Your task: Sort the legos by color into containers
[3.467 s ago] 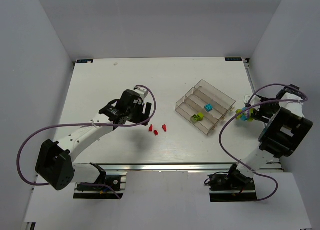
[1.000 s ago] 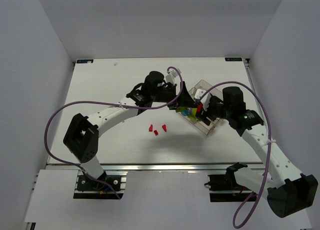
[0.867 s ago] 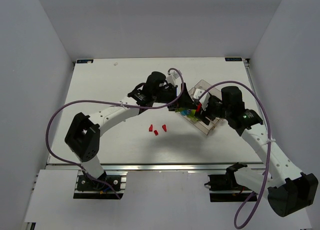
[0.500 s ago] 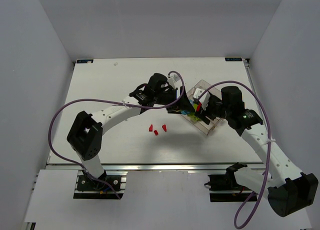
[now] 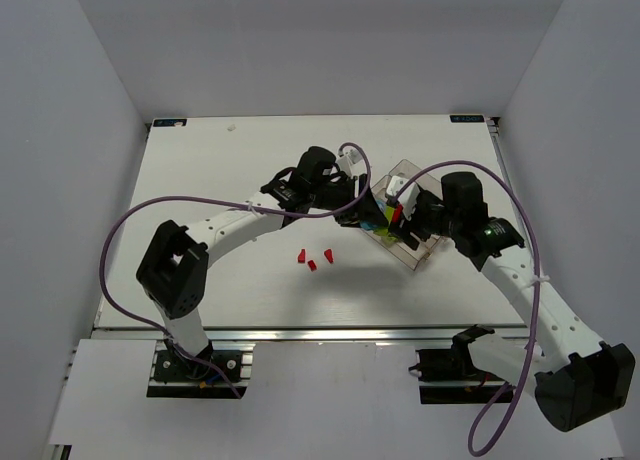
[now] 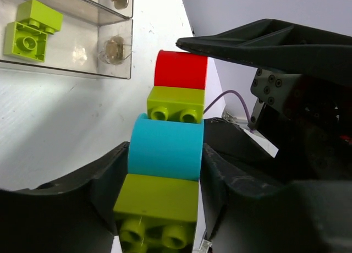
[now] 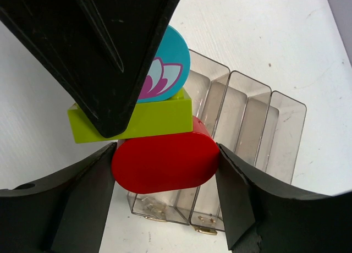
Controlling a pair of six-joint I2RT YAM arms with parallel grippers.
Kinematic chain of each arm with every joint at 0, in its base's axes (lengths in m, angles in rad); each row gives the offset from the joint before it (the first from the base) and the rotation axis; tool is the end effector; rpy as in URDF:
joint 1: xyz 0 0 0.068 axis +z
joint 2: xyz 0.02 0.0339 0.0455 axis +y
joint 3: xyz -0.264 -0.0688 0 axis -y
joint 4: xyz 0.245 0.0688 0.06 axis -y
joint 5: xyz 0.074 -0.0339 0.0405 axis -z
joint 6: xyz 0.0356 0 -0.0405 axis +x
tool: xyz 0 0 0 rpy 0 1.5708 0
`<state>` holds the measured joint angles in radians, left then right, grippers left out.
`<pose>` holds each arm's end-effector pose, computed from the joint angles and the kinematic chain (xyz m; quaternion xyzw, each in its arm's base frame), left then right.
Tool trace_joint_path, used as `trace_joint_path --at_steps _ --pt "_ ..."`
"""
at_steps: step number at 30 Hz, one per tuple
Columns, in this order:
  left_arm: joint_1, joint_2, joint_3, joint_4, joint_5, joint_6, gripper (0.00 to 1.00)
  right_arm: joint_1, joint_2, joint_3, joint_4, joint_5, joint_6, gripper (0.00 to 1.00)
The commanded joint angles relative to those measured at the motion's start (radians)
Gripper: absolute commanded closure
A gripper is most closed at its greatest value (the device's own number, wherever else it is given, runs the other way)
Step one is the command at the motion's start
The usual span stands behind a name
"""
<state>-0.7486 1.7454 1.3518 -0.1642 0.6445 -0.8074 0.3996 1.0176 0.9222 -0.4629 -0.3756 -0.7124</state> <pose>0.2800 -0.2893 0.2807 0.1292 0.8336 -0.5202 0.1334 0.1992 0.0983 0.3178 -0.5304 0.6820 0.0871 0.4960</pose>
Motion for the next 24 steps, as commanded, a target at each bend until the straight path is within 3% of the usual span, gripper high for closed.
trace_joint_path --at_steps 1,6,8,9,11,24 --pt "-0.005 0.002 0.033 0.014 0.023 0.005 0.42 0.002 -0.001 0.047 0.066 -0.042 0.033 1.00" --pt "-0.005 0.003 0.035 0.009 0.023 0.010 0.75 -0.001 0.003 0.046 0.069 -0.031 0.039 1.00" --pt "-0.005 -0.003 0.038 0.003 0.015 0.019 0.81 0.001 -0.002 0.041 0.075 -0.020 0.039 1.00" --pt "-0.005 -0.004 0.038 0.002 0.014 0.020 0.90 -0.004 -0.005 0.035 0.076 -0.011 0.039 1.00" --pt "-0.005 -0.007 0.041 -0.004 0.014 0.027 1.00 -0.002 -0.011 0.030 0.082 -0.002 0.039 1.00" --pt "0.034 -0.076 0.070 -0.120 -0.052 0.102 1.00 -0.038 -0.067 -0.082 0.141 0.076 -0.009 1.00"
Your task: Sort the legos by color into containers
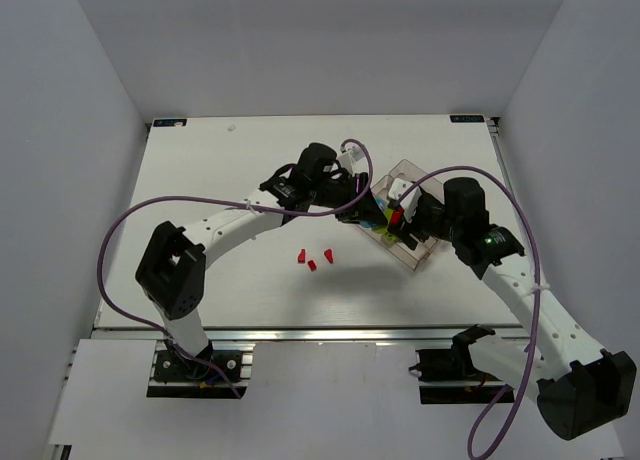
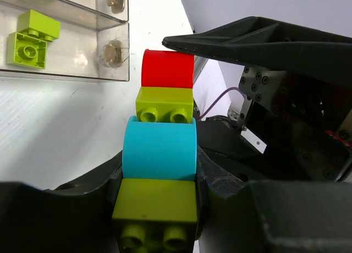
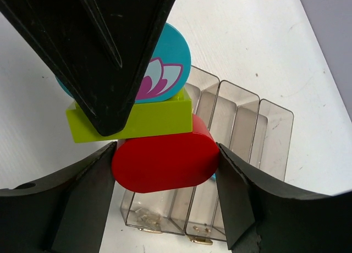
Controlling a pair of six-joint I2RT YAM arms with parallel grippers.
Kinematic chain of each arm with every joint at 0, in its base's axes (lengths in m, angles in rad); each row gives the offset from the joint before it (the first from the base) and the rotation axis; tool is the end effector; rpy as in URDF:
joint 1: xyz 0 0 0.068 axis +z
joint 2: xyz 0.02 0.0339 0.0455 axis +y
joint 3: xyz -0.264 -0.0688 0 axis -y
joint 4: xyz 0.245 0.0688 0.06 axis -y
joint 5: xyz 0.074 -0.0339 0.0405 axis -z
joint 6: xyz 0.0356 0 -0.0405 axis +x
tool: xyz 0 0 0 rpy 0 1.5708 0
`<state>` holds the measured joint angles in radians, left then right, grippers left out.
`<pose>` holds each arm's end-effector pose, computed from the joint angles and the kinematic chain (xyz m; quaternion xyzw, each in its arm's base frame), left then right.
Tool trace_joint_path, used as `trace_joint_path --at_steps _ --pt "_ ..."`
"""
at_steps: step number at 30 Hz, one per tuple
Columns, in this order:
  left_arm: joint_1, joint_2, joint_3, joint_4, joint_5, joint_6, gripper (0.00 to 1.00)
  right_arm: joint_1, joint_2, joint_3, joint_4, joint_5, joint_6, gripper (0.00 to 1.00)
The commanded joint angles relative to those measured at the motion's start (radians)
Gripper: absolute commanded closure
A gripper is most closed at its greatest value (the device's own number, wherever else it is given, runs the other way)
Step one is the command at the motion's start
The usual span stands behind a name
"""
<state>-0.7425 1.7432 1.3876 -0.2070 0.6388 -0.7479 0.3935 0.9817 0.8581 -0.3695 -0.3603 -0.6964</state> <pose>0.2823 -0.2879 0.2898 0.1494 0.8317 -0.5130 0.1506 0.1969 0.0953 0.3115 -0.5163 0.6744 0.0759 0.5223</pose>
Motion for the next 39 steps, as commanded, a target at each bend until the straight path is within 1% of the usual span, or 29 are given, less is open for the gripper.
trace_joint_path --at_steps 1,18,21,23,25,27,30,31,33,34,36,37,39 --pt "0.028 -0.079 0.034 -0.080 -0.048 0.045 1.00 -0.030 -0.037 -0.019 0.049 0.060 -0.028 1.00" --pt "0.074 -0.102 0.042 -0.080 -0.030 0.056 1.00 -0.058 -0.029 -0.031 0.061 0.054 -0.041 1.00" --pt "0.084 -0.106 0.056 -0.101 -0.047 0.087 1.00 -0.065 -0.011 -0.028 0.064 0.081 -0.063 1.00" --pt "0.094 -0.112 0.077 -0.146 -0.080 0.116 1.00 -0.073 0.014 -0.010 0.060 0.133 -0.078 1.00" --pt "0.106 -0.113 0.090 -0.199 -0.108 0.166 1.00 -0.094 0.083 0.053 0.031 0.191 -0.060 1.00" --pt "0.106 -0.119 0.096 -0.232 -0.158 0.220 1.00 -0.123 0.150 0.100 -0.009 0.208 -0.020 1.00" --pt "0.127 -0.143 0.077 -0.279 -0.226 0.284 1.00 -0.153 0.218 0.151 0.015 0.236 0.066 1.00" --pt "0.127 -0.152 0.071 -0.296 -0.241 0.297 1.00 -0.159 0.239 0.168 0.018 0.279 0.157 1.00" --pt "0.137 -0.189 0.041 -0.310 -0.287 0.337 1.00 -0.176 0.313 0.235 0.018 0.319 0.242 1.00" --pt "0.137 -0.200 0.028 -0.308 -0.300 0.346 1.00 -0.183 0.340 0.263 0.003 0.331 0.309 1.00" --pt "0.137 -0.223 0.005 -0.316 -0.326 0.374 1.00 -0.191 0.417 0.334 -0.029 0.356 0.385 1.00" --pt "0.137 -0.246 -0.018 -0.313 -0.346 0.380 1.00 -0.196 0.445 0.360 -0.058 0.429 0.467 1.00" --pt "0.137 -0.272 -0.044 -0.299 -0.361 0.387 1.00 -0.206 0.524 0.449 -0.097 0.490 0.559 1.00"
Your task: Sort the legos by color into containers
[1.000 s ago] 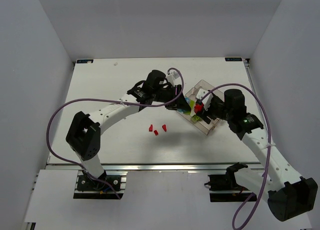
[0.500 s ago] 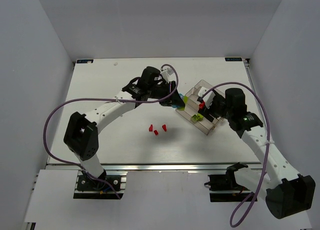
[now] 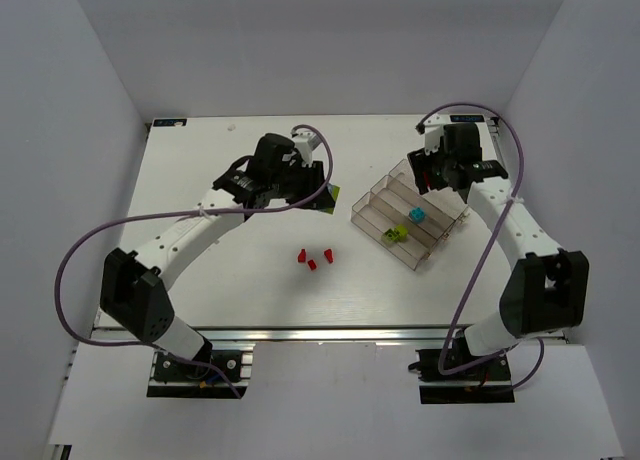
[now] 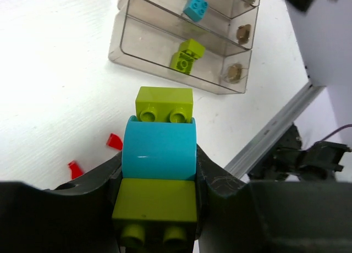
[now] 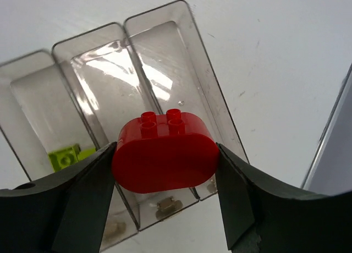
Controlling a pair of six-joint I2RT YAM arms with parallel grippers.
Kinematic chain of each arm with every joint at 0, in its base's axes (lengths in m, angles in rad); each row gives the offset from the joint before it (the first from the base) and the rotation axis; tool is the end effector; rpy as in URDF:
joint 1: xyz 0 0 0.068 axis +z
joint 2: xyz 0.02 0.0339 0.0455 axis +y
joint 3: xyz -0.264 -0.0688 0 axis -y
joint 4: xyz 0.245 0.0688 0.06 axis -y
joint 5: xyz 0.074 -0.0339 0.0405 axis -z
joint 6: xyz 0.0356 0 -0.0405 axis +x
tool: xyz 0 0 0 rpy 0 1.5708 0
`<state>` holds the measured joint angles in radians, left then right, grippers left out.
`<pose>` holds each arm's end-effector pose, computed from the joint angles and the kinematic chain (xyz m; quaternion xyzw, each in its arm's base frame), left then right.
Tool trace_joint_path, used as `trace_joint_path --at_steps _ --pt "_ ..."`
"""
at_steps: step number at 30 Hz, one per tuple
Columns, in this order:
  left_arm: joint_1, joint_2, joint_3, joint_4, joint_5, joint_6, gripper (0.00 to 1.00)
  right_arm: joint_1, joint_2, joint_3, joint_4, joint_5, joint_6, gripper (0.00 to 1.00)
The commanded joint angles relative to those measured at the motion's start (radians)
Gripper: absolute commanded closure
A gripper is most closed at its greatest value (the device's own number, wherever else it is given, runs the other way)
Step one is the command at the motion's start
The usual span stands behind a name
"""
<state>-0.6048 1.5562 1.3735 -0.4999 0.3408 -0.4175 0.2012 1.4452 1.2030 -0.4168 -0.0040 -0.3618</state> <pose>0.2823 -0.2096 0.3241 0.1558 0.8792 -0.3407 0.2944 0.3192 0.0653 0.3078 -0.2503 0.8623 -0.0335 0.4390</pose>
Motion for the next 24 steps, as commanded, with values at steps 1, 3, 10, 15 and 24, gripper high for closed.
trace_joint_path --at_steps 1,3,10,15,24 --pt "-0.001 -0.108 -0.054 0.001 -0.066 0.057 1.00 -0.022 0.087 0.131 -0.092 0.136 0.269 1.00" --pt "-0.001 -0.128 -0.076 0.017 -0.072 0.057 1.00 -0.048 0.139 0.177 -0.112 0.134 0.400 1.00" --pt "-0.001 -0.186 -0.148 0.047 -0.108 0.056 1.00 -0.078 0.205 0.190 -0.096 0.151 0.615 1.00" --pt "0.008 -0.206 -0.183 0.057 -0.114 0.052 1.00 -0.101 0.260 0.210 -0.108 0.122 0.661 1.00" --pt "0.008 -0.248 -0.214 0.070 -0.109 0.049 1.00 -0.138 0.353 0.256 -0.135 0.105 0.685 0.91"
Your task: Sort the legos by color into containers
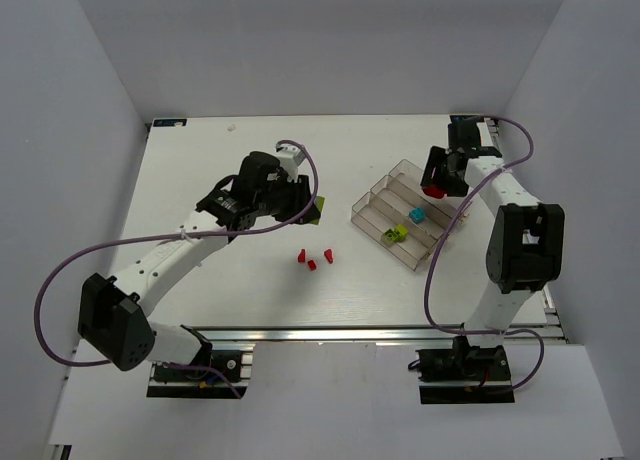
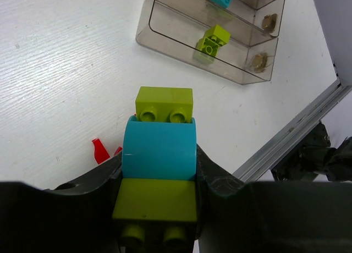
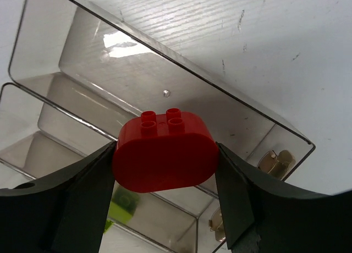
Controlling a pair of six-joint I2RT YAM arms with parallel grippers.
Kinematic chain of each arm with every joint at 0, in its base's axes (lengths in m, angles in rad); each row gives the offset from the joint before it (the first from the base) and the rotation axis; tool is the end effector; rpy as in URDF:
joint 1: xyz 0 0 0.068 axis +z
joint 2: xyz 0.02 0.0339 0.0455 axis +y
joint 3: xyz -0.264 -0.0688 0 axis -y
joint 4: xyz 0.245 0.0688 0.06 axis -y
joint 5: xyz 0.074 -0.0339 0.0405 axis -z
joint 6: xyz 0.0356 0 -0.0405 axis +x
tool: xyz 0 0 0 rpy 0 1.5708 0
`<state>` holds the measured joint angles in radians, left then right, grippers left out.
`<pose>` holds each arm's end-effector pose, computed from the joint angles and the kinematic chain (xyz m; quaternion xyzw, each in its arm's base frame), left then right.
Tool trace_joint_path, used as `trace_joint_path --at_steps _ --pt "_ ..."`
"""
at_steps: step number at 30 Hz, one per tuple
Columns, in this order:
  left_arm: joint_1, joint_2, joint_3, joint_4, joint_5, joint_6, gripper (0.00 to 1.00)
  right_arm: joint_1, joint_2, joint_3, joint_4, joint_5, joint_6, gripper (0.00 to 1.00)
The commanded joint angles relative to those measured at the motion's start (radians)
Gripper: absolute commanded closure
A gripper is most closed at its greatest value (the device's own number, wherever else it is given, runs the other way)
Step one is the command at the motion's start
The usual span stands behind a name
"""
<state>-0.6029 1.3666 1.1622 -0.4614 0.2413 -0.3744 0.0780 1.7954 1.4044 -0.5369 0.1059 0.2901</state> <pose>0.2455 -0.1793 0.3140 0.1541 0.8810 -0.2993 0.3324 0.3929 0.0269 0.2454 0.1169 0.9404 0.0084 0.3194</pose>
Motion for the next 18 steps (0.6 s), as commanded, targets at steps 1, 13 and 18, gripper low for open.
trace_joint_path --at_steps 1,13,18 --pt "0.006 -0.064 -0.002 0.032 -0.010 0.008 1.00 -0.020 0.005 0.056 -0.015 -0.015 0.029 0.88" --pt "0.006 -0.081 -0.004 0.033 0.004 0.005 1.00 -0.040 0.022 0.070 -0.026 -0.064 0.026 0.24" --pt "0.006 -0.069 0.008 0.043 0.033 -0.001 1.00 -0.046 0.005 0.068 -0.026 -0.081 0.027 0.16"
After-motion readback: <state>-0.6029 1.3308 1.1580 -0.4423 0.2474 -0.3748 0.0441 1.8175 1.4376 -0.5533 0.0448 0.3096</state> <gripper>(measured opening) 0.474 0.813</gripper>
